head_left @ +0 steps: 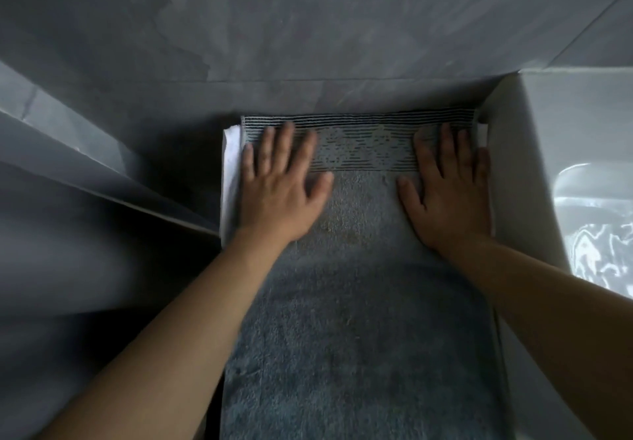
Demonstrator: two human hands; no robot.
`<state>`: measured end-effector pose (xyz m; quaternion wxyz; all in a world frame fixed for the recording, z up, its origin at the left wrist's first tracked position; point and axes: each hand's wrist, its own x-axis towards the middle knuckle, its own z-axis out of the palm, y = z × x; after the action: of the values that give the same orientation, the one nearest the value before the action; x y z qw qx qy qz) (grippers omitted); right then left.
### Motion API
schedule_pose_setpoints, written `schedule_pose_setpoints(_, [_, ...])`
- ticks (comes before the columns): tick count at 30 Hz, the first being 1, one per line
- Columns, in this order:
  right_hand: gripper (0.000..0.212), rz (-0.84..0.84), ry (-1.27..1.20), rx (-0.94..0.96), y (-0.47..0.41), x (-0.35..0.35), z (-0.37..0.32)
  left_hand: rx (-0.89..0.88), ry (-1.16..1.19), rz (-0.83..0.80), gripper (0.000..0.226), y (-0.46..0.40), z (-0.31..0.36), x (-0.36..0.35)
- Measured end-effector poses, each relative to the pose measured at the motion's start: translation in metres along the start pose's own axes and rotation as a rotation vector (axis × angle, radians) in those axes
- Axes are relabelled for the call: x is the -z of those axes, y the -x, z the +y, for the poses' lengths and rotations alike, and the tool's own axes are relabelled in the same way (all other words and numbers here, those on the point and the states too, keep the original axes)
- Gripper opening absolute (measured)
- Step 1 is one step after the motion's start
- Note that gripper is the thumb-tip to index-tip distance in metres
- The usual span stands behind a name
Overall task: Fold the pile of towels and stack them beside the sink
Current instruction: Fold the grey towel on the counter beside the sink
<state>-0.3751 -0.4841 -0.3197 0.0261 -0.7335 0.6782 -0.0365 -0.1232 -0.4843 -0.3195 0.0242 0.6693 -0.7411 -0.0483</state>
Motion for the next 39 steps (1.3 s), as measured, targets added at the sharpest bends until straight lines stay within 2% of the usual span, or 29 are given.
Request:
schedule_pose_setpoints(3, [0.069,0.005,-0.005,0.004,-0.002,0.000,0.001,0.096,-0.034,0.064,0.074,0.002,-0.023,0.002])
schedule_pose_setpoints(10, [0.070,-0.044,-0.016,-0.014,0.003,0.011,-0.003,0.130,-0.047,-0.026,0.070,0.009,-0.005,0.017])
schedule_pose_setpoints(13, [0.063,0.048,-0.239,0.049,0.047,0.021,-0.022,0.006,0.123,0.112,0.064,0.077,0.027,0.015])
schedule_pose_setpoints(15, [0.055,0.112,-0.345,0.154,0.109,0.015,-0.037,-0.133,0.216,0.101,0.061,0.139,0.048,0.001])
schedule_pose_setpoints(18, [0.054,-0.054,-0.213,0.220,0.171,-0.001,-0.034,-0.195,0.108,-0.066,0.062,0.181,0.054,-0.023])
schedule_pose_setpoints(21, [0.061,-0.197,-0.097,0.141,0.176,-0.012,-0.021,-0.167,0.051,-0.088,0.064,0.179,0.051,-0.035])
schedule_pose_setpoints(27, [0.065,-0.238,-0.038,0.123,0.176,-0.009,-0.024,-0.179,0.030,-0.107,0.065,0.179,0.048,-0.036])
schedule_pose_setpoints(33, [0.065,-0.240,-0.034,0.122,0.178,-0.010,-0.020,0.059,0.027,-0.091,0.068,0.204,0.010,-0.029])
schedule_pose_setpoints(39, [0.068,-0.179,-0.011,0.089,0.180,-0.015,-0.005,0.073,0.006,-0.073,0.071,0.202,0.010,-0.031])
